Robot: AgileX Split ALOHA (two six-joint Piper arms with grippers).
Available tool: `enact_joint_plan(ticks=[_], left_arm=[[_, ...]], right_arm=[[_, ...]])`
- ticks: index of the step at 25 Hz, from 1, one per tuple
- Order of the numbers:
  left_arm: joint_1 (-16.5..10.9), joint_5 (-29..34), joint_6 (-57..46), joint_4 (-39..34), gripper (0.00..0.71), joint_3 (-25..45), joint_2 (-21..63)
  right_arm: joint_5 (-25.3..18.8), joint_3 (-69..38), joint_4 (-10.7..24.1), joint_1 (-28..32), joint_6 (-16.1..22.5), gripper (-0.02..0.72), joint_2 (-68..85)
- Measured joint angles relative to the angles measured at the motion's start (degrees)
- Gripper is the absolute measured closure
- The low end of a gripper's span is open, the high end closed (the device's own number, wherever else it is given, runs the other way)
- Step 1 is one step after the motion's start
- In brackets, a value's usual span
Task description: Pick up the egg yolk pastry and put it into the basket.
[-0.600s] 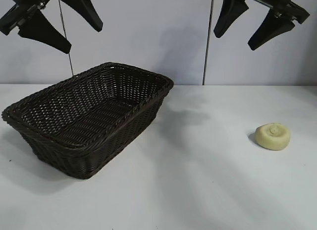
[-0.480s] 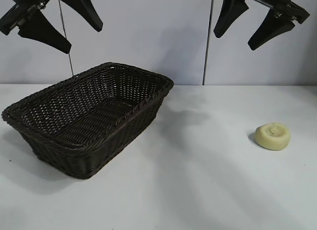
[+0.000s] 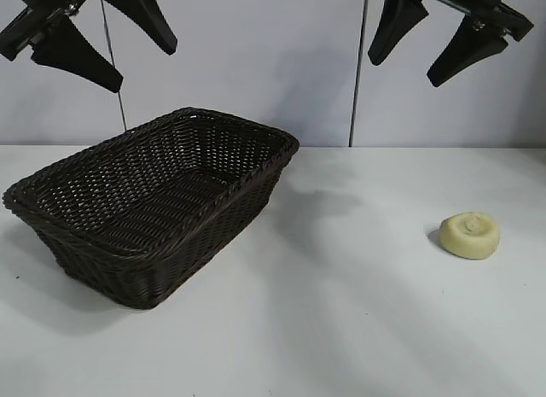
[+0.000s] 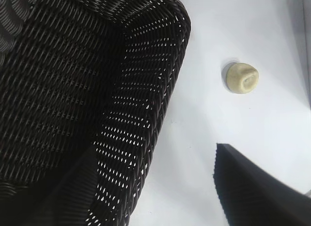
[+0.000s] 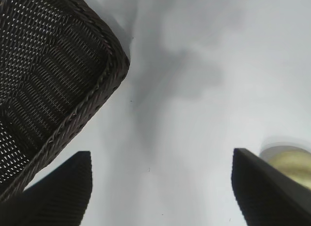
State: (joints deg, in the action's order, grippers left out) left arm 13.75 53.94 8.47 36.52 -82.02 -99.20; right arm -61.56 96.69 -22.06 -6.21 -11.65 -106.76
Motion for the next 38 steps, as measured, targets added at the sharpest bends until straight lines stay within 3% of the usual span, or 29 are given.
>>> enact_joint_plan(ticks=[24, 29, 34, 38], left_arm=[[0.0, -1.8, -0.1, 0.0, 0.213, 0.0, 0.1], [0.0, -1.2, -4.2, -0.4, 0.213, 0.1, 2.8], [0.0, 3.2, -13.5, -6.6, 0.213, 0.8, 6.1], [0.0, 4.7, -22.5, -15.2, 0.213, 6.0, 9.6]], right_arm=[[-1.5, 0.0, 1.9, 0.0, 0.0, 0.134, -3.2], [-1.5, 0.0, 1.9, 0.0, 0.0, 0.134, -3.4], [-1.5, 0.0, 1.9, 0.0, 0.0, 0.134, -3.5], [-1.5, 0.0, 1.9, 0.0, 0.0, 0.134, -3.5]])
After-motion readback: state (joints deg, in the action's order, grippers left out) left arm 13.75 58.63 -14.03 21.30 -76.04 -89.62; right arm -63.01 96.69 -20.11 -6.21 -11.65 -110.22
